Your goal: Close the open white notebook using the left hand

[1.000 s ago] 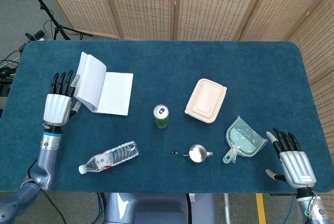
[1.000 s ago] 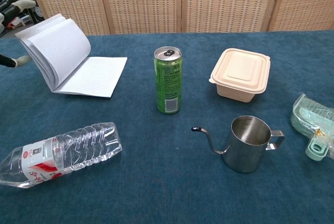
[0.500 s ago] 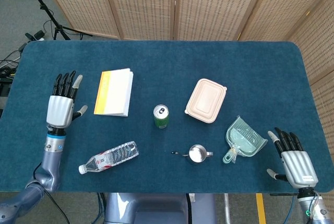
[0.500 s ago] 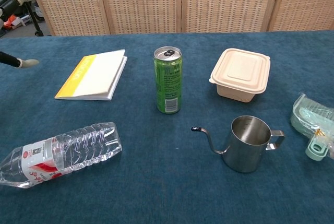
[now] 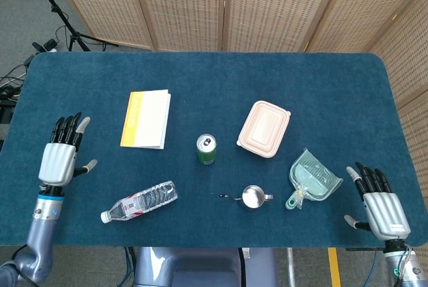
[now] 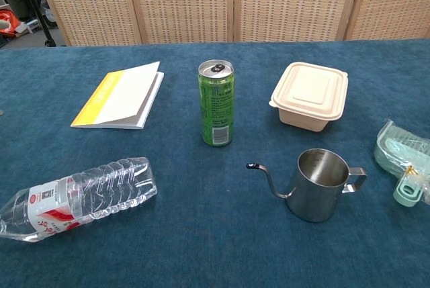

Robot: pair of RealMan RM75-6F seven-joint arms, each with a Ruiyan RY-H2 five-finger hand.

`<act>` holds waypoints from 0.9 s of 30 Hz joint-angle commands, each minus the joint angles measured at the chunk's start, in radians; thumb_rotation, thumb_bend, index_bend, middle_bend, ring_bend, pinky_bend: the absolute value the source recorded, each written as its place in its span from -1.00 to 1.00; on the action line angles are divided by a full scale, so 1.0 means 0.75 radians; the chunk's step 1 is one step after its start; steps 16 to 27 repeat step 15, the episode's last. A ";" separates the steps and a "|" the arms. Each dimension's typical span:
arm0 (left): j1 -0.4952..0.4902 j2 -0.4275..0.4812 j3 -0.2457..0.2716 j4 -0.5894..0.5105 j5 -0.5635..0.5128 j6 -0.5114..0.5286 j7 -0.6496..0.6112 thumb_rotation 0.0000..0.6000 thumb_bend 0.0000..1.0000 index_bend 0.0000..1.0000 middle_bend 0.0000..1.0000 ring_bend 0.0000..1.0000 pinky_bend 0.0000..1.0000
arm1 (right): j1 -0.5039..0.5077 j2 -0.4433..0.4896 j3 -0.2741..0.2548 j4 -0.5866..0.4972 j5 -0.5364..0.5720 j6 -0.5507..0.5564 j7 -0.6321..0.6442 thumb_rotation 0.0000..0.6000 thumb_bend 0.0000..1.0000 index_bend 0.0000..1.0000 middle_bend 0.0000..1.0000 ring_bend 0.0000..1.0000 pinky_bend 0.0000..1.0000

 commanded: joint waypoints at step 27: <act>0.234 0.418 0.168 -0.534 0.002 -0.040 0.200 1.00 -1.00 -1.00 -1.00 -1.00 -1.00 | -0.003 0.004 0.013 -0.010 0.032 0.000 -0.015 1.00 -1.00 -1.00 -1.00 -1.00 -1.00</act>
